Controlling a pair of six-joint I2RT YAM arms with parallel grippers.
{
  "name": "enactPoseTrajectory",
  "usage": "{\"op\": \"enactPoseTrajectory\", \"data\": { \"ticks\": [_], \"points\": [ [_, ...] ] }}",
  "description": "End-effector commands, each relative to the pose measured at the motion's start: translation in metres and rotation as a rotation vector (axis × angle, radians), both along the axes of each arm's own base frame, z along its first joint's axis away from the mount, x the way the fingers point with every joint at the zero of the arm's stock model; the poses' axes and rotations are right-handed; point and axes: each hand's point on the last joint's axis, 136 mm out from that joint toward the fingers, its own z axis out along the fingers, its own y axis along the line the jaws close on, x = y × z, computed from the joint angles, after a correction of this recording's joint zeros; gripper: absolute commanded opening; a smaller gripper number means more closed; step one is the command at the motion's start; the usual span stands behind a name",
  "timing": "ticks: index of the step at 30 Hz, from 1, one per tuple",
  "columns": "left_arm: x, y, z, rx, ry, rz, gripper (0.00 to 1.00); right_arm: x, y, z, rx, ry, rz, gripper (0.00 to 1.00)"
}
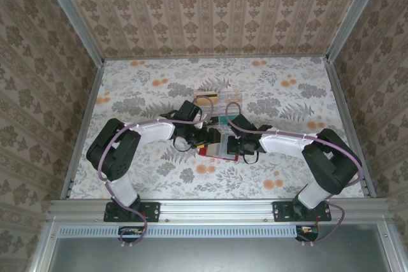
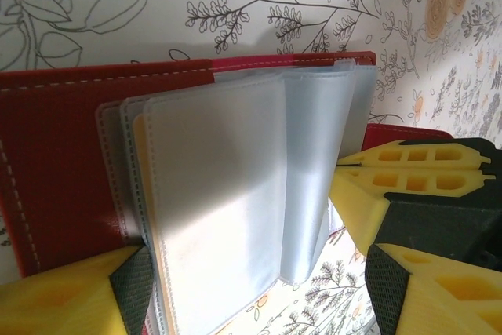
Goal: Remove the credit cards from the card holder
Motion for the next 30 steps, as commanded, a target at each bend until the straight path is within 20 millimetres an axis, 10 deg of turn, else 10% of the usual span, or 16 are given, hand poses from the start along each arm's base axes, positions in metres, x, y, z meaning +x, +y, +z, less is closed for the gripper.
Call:
{"op": "enactPoseTrajectory", "data": {
  "ticks": [1, 20, 30],
  "points": [
    [-0.007, -0.007, 0.009, -0.043, 0.003, -0.028, 0.74, -0.015, -0.011, -0.021, -0.042, 0.072, -0.016, 0.07],
    [0.001, 0.025, 0.02, 0.111, -0.082, 0.032, 0.76, -0.014, -0.009, -0.021, -0.039, 0.075, -0.017, 0.07],
    [-0.002, 0.009, 0.015, 0.045, -0.04, -0.006, 0.73, -0.015, -0.009, -0.022, -0.041, 0.076, -0.018, 0.07]
  ]
}}
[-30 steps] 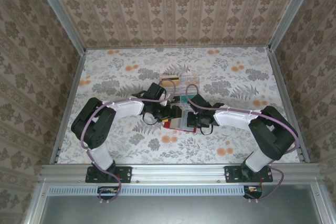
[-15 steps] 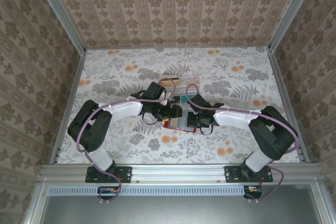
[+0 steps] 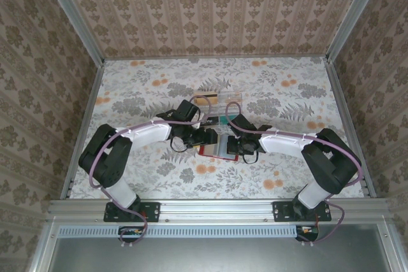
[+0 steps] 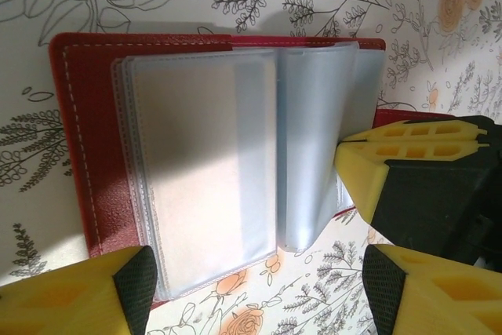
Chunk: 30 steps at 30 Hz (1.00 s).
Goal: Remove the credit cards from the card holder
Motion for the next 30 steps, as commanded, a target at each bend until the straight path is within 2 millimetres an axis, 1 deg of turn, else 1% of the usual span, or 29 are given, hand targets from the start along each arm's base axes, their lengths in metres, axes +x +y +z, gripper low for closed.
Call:
{"op": "enactPoseTrajectory", "data": {
  "ticks": [1, 8, 18, 25, 30],
  "points": [
    [0.002, -0.007, 0.0, -0.027, 0.007, -0.025, 0.72, -0.016, -0.01, -0.021, -0.047, 0.075, -0.004, 0.07],
    [-0.001, -0.004, -0.013, 0.003, 0.038, -0.021, 0.72, -0.016, -0.01, -0.022, -0.047, 0.077, -0.004, 0.07],
    [-0.006, -0.009, -0.023, -0.004, 0.067, -0.037, 0.71, -0.016, -0.01, -0.022, -0.046, 0.077, -0.006, 0.07],
    [-0.008, -0.022, -0.016, -0.076, 0.074, -0.053, 0.71, -0.017, -0.01, -0.023, -0.046, 0.081, -0.006, 0.07],
    [-0.008, -0.025, -0.014, -0.09, 0.073, -0.061, 0.73, -0.017, -0.01, -0.023, -0.046, 0.081, -0.006, 0.07]
  ]
}}
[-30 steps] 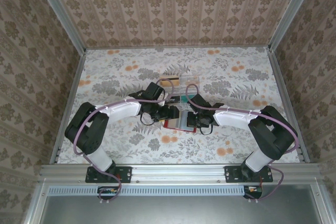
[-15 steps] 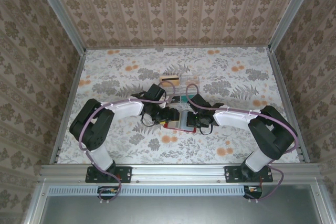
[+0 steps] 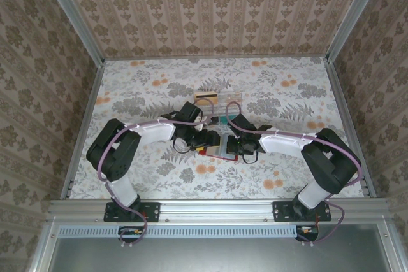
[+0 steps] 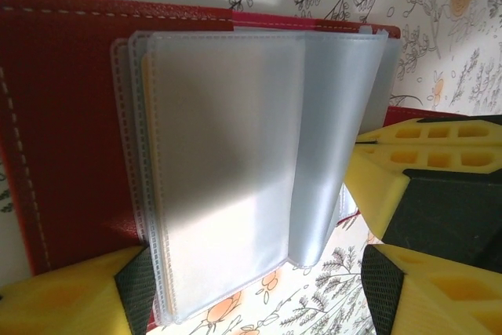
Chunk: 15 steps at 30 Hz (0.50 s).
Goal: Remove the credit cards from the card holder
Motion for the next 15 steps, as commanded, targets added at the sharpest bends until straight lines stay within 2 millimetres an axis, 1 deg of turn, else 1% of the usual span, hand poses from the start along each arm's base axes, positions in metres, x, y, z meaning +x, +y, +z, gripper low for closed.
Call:
{"op": "enactPoseTrajectory", "data": {
  "ticks": [1, 6, 9, 11, 13, 15],
  "points": [
    [-0.005, -0.012, 0.003, -0.051, 0.013, -0.031, 0.73, -0.018, -0.011, -0.024, -0.05, 0.085, -0.003, 0.07],
    [-0.005, -0.01, 0.002, -0.045, 0.011, -0.029, 0.73, -0.018, -0.014, -0.021, -0.062, 0.081, -0.007, 0.07],
    [-0.005, -0.007, 0.001, -0.026, 0.005, -0.022, 0.73, -0.015, -0.02, -0.008, -0.085, 0.05, -0.023, 0.09],
    [-0.004, -0.006, 0.001, -0.021, 0.001, -0.02, 0.73, -0.014, -0.025, 0.002, -0.094, 0.03, -0.037, 0.13],
    [-0.005, -0.005, 0.0, -0.016, 0.002, -0.02, 0.73, -0.014, -0.031, 0.009, -0.108, 0.021, -0.054, 0.15],
    [-0.005, -0.005, 0.0, -0.016, 0.001, -0.02, 0.73, -0.015, -0.034, 0.011, -0.11, 0.024, -0.067, 0.17]
  ]
}}
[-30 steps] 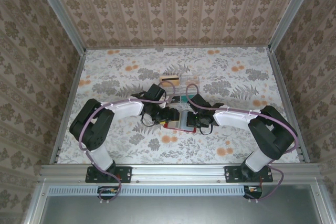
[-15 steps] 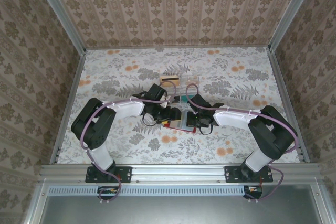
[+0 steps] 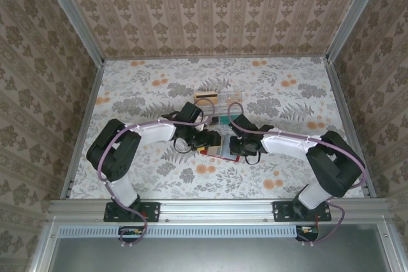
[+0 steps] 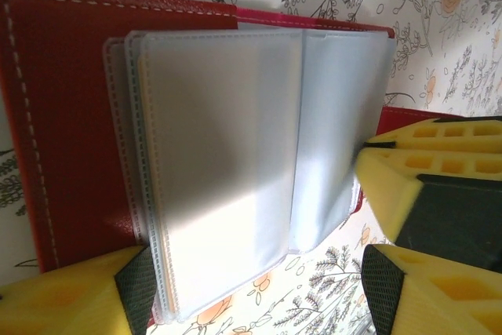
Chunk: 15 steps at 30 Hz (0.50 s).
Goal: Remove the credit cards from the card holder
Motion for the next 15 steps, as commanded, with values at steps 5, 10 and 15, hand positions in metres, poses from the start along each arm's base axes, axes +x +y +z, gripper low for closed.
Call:
{"op": "enactPoseTrajectory", "data": {
  "ticks": [5, 10, 15],
  "points": [
    [-0.004, -0.002, -0.002, -0.005, 0.005, -0.013, 0.73, -0.013, -0.027, 0.002, -0.062, 0.023, -0.073, 0.2],
    [-0.005, -0.002, -0.003, -0.003, 0.007, -0.015, 0.73, -0.019, -0.027, -0.016, -0.043, 0.069, -0.082, 0.21],
    [-0.005, -0.002, -0.002, -0.008, 0.009, -0.02, 0.73, -0.019, -0.02, -0.03, -0.016, 0.092, -0.08, 0.2]
  ]
}}
